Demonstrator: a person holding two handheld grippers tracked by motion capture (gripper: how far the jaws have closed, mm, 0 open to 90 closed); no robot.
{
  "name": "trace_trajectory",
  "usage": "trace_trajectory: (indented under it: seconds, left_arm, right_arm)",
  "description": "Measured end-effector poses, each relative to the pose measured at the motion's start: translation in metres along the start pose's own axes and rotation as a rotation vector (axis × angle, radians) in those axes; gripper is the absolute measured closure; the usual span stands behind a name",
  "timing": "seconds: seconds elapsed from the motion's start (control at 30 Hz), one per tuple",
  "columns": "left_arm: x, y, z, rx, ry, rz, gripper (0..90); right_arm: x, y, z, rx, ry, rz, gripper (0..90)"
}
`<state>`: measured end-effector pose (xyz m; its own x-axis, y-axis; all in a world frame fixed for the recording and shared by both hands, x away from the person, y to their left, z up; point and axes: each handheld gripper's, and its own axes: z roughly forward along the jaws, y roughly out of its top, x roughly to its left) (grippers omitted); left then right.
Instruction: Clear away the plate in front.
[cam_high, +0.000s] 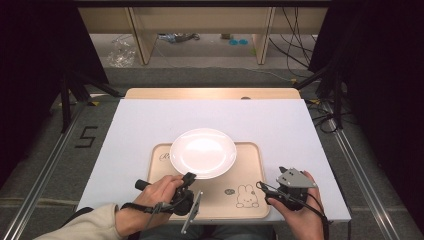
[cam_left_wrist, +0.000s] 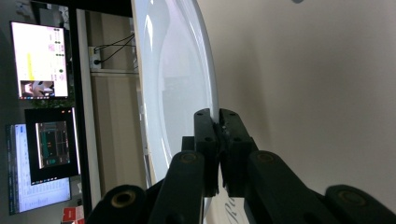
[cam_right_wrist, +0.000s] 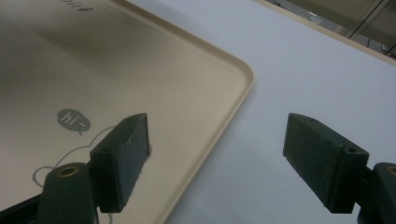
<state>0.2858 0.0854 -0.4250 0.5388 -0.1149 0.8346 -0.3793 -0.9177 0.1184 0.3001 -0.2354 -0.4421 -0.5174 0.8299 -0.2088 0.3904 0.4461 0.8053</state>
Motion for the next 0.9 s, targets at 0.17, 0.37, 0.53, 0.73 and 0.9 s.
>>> trace_trajectory:
  seconds: [0.17,0.37,0.53,0.73,0.9]
  left_arm:
    - [-0.004,0.001,0.002,-0.003,-0.024,0.008,86.6]
    - [-0.011,0.002,0.005,-0.012,-0.063,0.006,86.4]
    - [-0.017,0.002,0.009,-0.016,-0.100,0.008,86.2]
    - [-0.019,0.003,0.011,-0.022,-0.122,-0.002,86.0]
    - [-0.016,0.000,0.013,-0.041,-0.160,-0.049,86.4]
  right_arm:
    - [0.000,0.000,0.000,0.000,-0.001,0.002,23.6]
    - [0.000,0.000,0.000,0.000,0.000,0.001,23.7]
    - [0.000,0.000,0.000,0.002,0.002,-0.001,23.7]
    - [0.000,0.000,0.000,0.002,0.003,-0.001,23.7]
    - [0.000,0.000,0.000,0.004,0.004,-0.004,23.6]
